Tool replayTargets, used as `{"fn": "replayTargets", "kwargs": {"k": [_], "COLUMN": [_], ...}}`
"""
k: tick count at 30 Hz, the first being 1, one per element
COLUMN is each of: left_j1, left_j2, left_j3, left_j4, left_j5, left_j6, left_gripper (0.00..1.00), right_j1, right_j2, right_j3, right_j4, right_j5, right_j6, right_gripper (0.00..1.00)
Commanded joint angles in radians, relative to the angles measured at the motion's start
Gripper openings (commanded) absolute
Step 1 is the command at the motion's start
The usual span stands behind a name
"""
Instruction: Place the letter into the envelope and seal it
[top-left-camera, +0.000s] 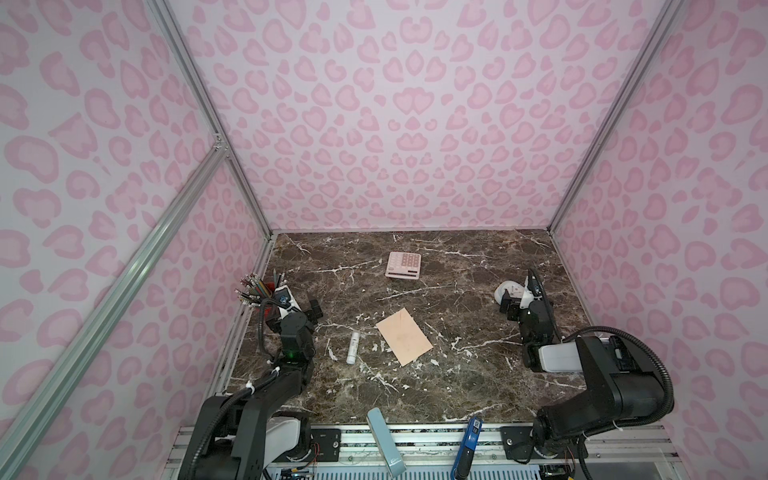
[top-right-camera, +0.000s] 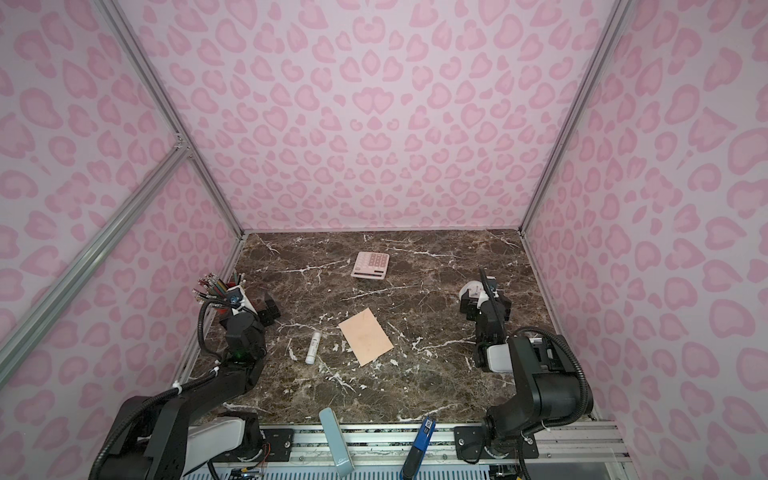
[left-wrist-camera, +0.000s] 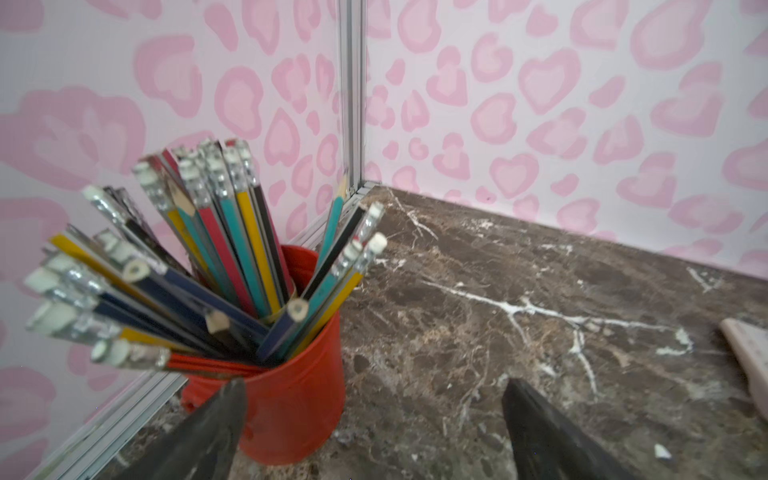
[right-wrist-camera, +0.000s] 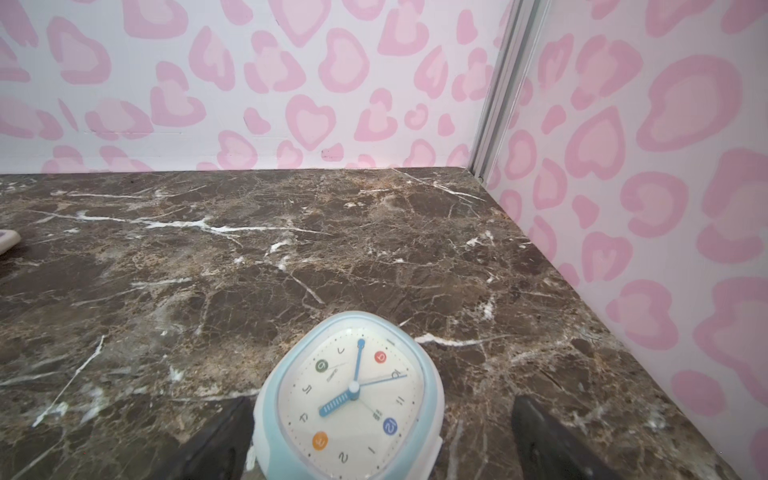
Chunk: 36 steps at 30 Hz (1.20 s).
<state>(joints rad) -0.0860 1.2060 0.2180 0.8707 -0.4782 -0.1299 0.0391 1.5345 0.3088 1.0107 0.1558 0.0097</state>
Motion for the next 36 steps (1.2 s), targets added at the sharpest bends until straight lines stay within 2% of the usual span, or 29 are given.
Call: {"fn": "replayTargets", "kwargs": {"k": [1,3,4,5,6,8,9,11,36], "left_j1": [0.004,0.009,0.009,0.009,0.011,0.016,0.024,0.043,0.060], "left_j2": [0.095,0.198,0.238,0.254,0.304,0.262,0.292,0.270,0.279], "left_j3": [-0.033,-0.021,-0.017,-0.004,0.003,0.052,0.054,0.076,0.082], "left_j4": [0.254,0.317,0.362,0.320,0.392,0.223,0.270,0.182,0.189], "left_j5": [0.021,0.047,0.100,0.120,0.109,0.150,0.167,0.178,0.181], "left_j6": [0.058,0.060,0.086,0.085,0.094,0.084,0.092,0.066,0.051], "left_gripper": [1.00,1.00,0.99,0.99,1.00,1.00,0.99,0.98,0.98], "right_j1": [-0.001,-0.001,-0.001,-0.001,-0.001,-0.001,-0.001,-0.001,0.004], "right_j2": [-0.001,-0.002,-0.003,-0.001,-0.001,-0.002,-0.002,-0.002,0.001], "right_j3": [0.003,0.003,0.004,0.005,0.006,0.006,0.006,0.008,0.020], "right_j4": [0.008,0.001,-0.002,0.003,0.003,-0.001,-0.001,-0.005,-0.026], "right_j5": [-0.015,-0.015,-0.015,-0.014,-0.015,-0.015,-0.016,-0.016,0.008], "right_j6": [-0.002,-0.002,-0.002,-0.002,-0.002,-0.002,-0.002,-0.002,0.001], "right_gripper": [0.99,0.99,0.99,0.99,0.99,0.99,0.99,0.99,0.99]}}
